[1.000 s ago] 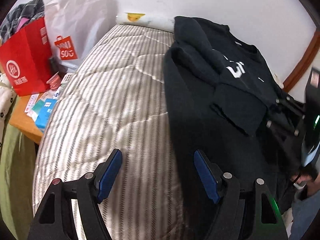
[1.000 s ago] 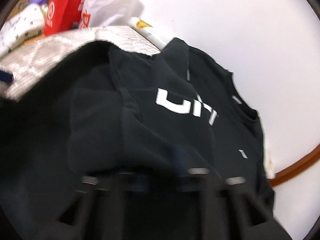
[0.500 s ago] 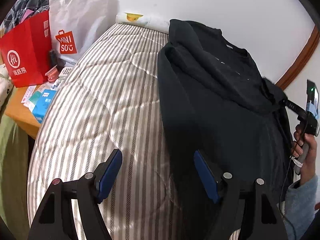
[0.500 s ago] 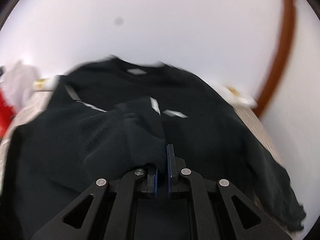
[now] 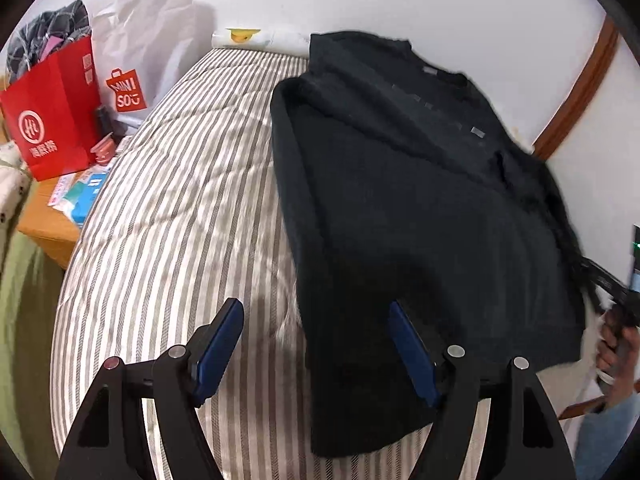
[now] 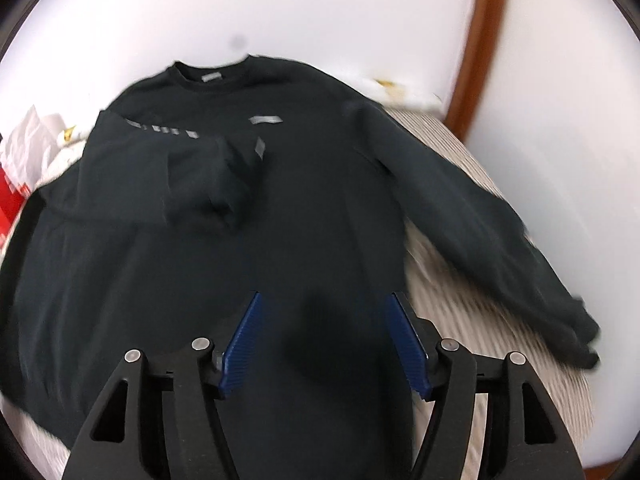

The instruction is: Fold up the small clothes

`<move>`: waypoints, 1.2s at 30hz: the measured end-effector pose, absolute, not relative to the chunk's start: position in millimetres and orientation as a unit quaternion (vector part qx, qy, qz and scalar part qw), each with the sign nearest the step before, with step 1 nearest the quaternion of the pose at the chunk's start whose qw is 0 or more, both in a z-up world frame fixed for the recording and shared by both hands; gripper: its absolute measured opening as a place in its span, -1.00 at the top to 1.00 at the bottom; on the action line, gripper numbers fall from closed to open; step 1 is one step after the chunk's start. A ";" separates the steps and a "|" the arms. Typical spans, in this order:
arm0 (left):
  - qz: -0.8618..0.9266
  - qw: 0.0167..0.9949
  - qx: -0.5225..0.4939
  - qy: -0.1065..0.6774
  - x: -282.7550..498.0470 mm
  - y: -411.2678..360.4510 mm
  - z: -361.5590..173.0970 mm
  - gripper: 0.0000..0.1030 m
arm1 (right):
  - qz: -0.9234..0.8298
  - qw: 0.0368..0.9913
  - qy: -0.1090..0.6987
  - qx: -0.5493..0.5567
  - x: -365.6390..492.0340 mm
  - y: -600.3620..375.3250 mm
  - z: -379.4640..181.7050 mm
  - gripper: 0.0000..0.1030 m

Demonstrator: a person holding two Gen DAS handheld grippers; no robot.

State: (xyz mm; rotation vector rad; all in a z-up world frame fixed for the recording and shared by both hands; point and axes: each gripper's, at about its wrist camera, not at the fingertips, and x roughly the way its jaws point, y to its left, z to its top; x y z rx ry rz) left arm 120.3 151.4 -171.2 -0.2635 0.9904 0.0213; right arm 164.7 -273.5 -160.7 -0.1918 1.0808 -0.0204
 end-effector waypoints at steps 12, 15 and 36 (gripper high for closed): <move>0.035 0.883 -0.111 0.456 102.5 143.4 -184.1 0.08 | 0.035 0.834 0.549 -0.045 94.0 -308.2 -182.0 -0.27; 0.023 0.881 -0.114 0.458 103.4 140.3 -185.2 0.51 | 0.044 0.833 0.552 -0.004 100.0 -311.7 -183.1 -0.02; 0.027 0.879 -0.117 0.462 29.2 130.4 -171.4 0.76 | 0.064 0.852 0.516 -0.071 54.2 -310.5 -139.8 0.79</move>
